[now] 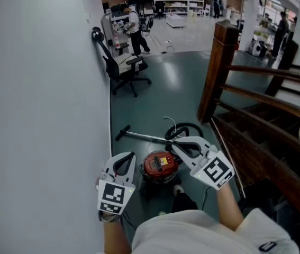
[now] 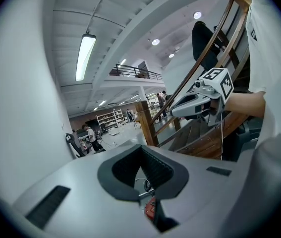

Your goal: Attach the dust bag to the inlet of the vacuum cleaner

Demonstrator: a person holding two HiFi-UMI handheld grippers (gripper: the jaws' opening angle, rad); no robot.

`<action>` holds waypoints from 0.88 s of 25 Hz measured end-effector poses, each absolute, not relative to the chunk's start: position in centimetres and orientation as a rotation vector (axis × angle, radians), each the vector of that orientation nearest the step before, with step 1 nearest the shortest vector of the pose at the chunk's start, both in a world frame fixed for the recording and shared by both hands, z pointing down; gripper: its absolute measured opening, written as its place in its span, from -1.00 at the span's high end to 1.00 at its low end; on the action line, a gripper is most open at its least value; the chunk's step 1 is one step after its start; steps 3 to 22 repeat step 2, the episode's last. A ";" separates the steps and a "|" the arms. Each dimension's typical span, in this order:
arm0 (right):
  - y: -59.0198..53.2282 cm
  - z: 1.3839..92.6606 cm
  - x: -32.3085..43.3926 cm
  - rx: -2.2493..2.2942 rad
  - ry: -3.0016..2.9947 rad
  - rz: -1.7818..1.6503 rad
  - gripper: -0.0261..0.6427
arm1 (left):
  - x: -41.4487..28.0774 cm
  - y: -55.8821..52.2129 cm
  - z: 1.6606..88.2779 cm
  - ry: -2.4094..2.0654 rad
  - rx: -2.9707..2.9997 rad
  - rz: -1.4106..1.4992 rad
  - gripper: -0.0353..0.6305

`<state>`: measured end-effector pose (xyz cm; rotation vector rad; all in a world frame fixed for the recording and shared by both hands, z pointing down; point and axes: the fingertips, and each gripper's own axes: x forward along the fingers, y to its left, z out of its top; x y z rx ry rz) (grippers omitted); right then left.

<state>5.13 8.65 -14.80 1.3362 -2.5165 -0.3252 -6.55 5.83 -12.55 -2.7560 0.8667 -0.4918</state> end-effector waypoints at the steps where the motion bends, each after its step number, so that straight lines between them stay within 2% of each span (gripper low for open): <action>1: 8.6 -14.8 5.1 1.338 -2.517 -0.321 0.84 | -6.6 5.8 -12.5 0.867 -2.758 -0.494 0.89; 22: 8.6 -14.8 5.1 1.341 -2.517 -0.316 0.84 | -6.6 5.8 -12.5 0.867 -2.759 -0.497 0.89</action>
